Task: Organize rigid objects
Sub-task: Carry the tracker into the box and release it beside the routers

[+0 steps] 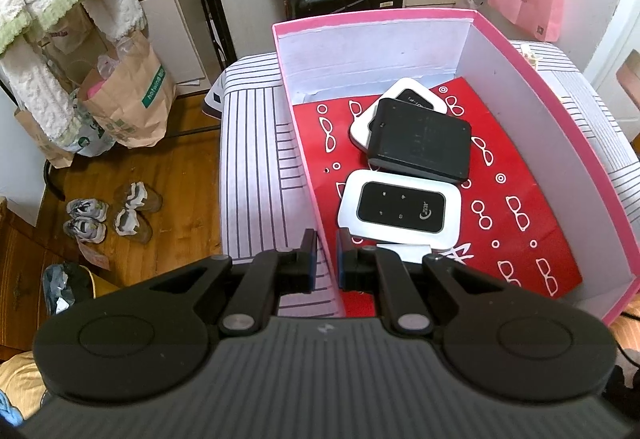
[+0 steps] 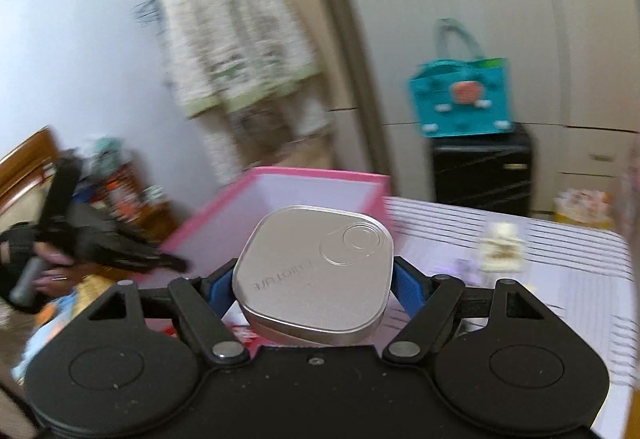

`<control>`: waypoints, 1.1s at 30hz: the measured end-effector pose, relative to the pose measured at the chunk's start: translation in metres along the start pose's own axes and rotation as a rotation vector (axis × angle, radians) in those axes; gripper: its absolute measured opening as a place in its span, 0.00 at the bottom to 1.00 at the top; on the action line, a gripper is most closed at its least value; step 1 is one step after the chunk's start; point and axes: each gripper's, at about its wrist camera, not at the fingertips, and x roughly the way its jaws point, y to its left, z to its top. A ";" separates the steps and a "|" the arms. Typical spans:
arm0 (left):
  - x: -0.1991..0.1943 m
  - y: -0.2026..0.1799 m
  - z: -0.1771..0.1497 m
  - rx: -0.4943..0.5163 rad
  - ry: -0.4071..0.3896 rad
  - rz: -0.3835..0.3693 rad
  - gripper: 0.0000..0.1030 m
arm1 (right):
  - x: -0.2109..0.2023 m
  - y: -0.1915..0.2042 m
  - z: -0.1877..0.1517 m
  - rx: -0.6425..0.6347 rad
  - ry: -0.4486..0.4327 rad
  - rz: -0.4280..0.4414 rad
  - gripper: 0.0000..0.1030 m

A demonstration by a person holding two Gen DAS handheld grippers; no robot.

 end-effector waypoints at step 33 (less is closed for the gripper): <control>-0.002 0.008 -0.002 -0.040 -0.006 -0.030 0.09 | 0.134 0.094 0.007 -0.351 0.616 0.077 0.79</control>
